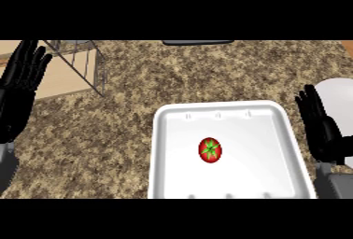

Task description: Pick the tomato from the tray and place it in the plate

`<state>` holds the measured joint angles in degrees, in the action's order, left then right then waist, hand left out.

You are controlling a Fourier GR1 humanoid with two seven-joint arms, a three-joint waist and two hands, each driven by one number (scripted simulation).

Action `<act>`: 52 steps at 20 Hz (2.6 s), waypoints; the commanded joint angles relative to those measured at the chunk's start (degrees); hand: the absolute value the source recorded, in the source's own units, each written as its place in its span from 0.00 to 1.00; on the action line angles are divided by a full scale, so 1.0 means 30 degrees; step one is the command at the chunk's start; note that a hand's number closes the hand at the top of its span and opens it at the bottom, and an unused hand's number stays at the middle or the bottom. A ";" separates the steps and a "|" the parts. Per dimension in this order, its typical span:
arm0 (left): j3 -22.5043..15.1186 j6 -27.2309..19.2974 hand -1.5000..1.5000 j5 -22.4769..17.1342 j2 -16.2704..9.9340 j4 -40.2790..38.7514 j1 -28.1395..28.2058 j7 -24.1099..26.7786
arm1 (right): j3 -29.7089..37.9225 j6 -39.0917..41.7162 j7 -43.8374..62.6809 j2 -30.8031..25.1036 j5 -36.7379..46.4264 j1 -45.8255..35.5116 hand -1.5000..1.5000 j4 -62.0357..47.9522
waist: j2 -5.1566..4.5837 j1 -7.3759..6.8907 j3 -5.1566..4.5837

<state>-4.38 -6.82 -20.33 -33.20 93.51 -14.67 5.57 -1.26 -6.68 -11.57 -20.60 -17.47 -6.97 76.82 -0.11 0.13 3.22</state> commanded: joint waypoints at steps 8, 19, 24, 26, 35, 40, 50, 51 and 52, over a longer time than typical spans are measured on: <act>-0.2079 -0.1433 0.50 0.0636 0.1355 -0.3288 0.3197 -0.3608 | -0.4405 0.4047 -0.0416 -0.4689 0.6303 -0.5451 1.00 0.3947 | 0.0568 -0.0922 -0.1651; -0.3910 -0.4404 0.50 0.2511 0.4301 -0.3929 0.3691 -0.4657 | -0.7239 0.7629 -0.6596 0.1027 0.2801 -0.1634 0.00 0.0339 | -0.0030 -0.0242 -0.1050; -0.3007 -0.3860 0.50 0.2191 0.3513 -0.3870 0.3789 -0.4782 | -0.7775 0.7009 -0.6700 -0.1922 0.7722 -0.3851 0.00 -0.0187 | 0.0034 -0.0277 -0.1080; -0.3382 -0.4384 0.50 0.2420 0.4165 -0.3790 0.3711 -0.5071 | -0.8160 0.5625 -0.6028 -0.2462 0.9581 -0.3916 0.00 0.1055 | 0.0108 -0.0068 -0.1089; -0.3352 -0.4686 0.50 0.3165 0.4777 -0.4391 0.2597 -0.5599 | -0.9321 0.9135 0.0105 -0.3503 1.2149 -0.7768 0.00 0.2133 | 0.0035 -0.0121 -0.1088; -0.3250 -0.4358 0.50 0.3231 0.4805 -0.4089 0.3871 -0.5053 | -1.0833 1.1662 0.3872 -0.1668 1.2702 -0.8816 0.00 0.2533 | 0.0047 -0.0265 -0.1088; -0.2605 -0.4104 0.50 0.4913 0.6155 -0.4463 0.3570 -0.4890 | -0.9054 1.4362 0.2994 -0.0526 1.5356 -0.7899 0.00 0.2018 | 0.0043 -0.0079 -0.1074; -0.2703 -0.4096 0.50 0.5018 0.6491 -0.4457 0.3329 -0.5278 | -0.9298 1.4181 0.3232 -0.0002 1.5952 -0.7573 0.00 0.1960 | 0.0042 -0.0076 -0.1073; -0.2639 -0.3983 0.50 0.4793 0.5976 -0.2696 0.4534 -0.6233 | -0.9417 1.3933 0.3279 0.0594 1.6445 -0.7747 0.00 0.1386 | 0.0049 -0.0152 -0.1070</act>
<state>-12.49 -18.98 -7.15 -16.01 82.16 -3.30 -10.84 -30.44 33.77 -1.98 -21.85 28.26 -30.64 82.00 0.02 -0.23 -0.01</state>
